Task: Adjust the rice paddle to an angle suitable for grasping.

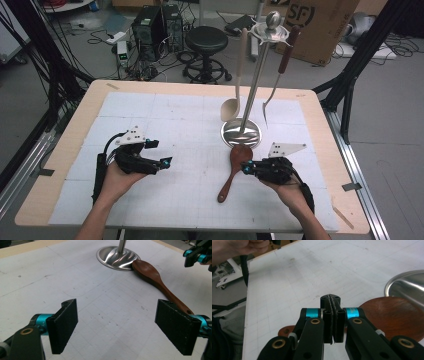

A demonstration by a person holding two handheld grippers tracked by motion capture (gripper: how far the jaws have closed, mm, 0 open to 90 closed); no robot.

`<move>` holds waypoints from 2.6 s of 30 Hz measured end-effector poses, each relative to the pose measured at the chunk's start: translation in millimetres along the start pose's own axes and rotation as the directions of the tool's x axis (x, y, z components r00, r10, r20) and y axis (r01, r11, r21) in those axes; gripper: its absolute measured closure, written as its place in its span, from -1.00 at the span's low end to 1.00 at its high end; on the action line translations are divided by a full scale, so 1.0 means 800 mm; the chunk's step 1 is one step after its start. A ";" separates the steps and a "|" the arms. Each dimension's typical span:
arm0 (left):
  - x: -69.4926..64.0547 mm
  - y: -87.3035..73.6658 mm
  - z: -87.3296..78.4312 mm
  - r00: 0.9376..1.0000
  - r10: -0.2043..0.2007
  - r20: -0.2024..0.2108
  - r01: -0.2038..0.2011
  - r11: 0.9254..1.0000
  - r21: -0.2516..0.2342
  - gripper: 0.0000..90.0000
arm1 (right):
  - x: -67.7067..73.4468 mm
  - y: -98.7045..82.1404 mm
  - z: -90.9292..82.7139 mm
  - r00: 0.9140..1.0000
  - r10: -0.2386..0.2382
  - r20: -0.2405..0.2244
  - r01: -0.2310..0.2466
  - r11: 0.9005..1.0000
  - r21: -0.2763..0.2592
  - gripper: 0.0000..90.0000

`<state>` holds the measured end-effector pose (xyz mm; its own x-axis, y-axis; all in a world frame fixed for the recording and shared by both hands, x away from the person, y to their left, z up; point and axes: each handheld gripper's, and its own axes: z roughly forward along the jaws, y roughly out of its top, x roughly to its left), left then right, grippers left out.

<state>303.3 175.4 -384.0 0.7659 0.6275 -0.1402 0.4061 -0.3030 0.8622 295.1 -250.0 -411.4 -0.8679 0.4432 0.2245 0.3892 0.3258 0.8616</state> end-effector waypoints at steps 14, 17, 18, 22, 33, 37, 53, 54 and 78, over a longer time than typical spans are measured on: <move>0.000 0.000 0.000 1.000 -0.002 -0.002 0.002 1.000 -0.001 -0.57 | 0.006 -0.019 0.023 0.999 -0.002 -0.032 0.005 0.997 0.076 0.99; 0.000 0.000 0.001 1.000 0.000 0.000 0.000 1.000 0.001 -0.57 | 0.006 -0.022 0.027 0.999 -0.003 -0.037 0.006 0.996 0.093 0.99; 0.000 -0.001 0.001 1.000 0.000 -0.004 0.000 1.000 0.005 -0.57 | 0.006 -0.023 0.028 0.999 -0.001 -0.037 0.004 0.995 0.101 0.99; 0.000 -0.001 0.001 1.000 0.006 -0.003 -0.006 1.000 0.007 -0.57 | 0.005 -0.025 0.031 0.999 0.002 -0.033 0.002 0.994 0.113 0.99; 0.000 0.000 0.001 1.000 0.001 -0.003 -0.001 1.000 0.001 -0.57 | 0.005 -0.031 0.045 0.999 -0.012 -0.050 0.020 0.984 0.175 0.99; 0.000 -0.001 0.000 1.000 0.000 -0.003 0.000 1.000 0.002 -0.57 | 0.008 -0.031 0.051 0.998 -0.017 -0.053 0.027 0.981 0.192 0.99; 0.000 0.000 0.000 1.000 0.000 -0.004 0.000 1.000 -0.001 -0.57 | 0.014 -0.024 0.074 0.997 -0.030 -0.072 0.045 0.975 0.216 0.99; 0.000 -0.001 0.000 1.000 0.000 -0.004 0.000 1.000 -0.001 -0.57 | 0.015 -0.023 0.076 0.997 -0.029 -0.072 0.044 0.975 0.217 0.99; 0.001 -0.002 0.001 1.000 0.002 -0.001 -0.002 1.000 0.007 -0.57 | 0.013 0.006 0.127 0.999 -0.022 -0.036 0.029 0.980 0.197 0.99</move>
<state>303.7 175.6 -385.6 0.7662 0.6275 -0.1381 0.4082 -0.3094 0.8588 319.6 -159.0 -450.9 -0.8868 0.4054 0.2219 0.4175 0.4965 0.7610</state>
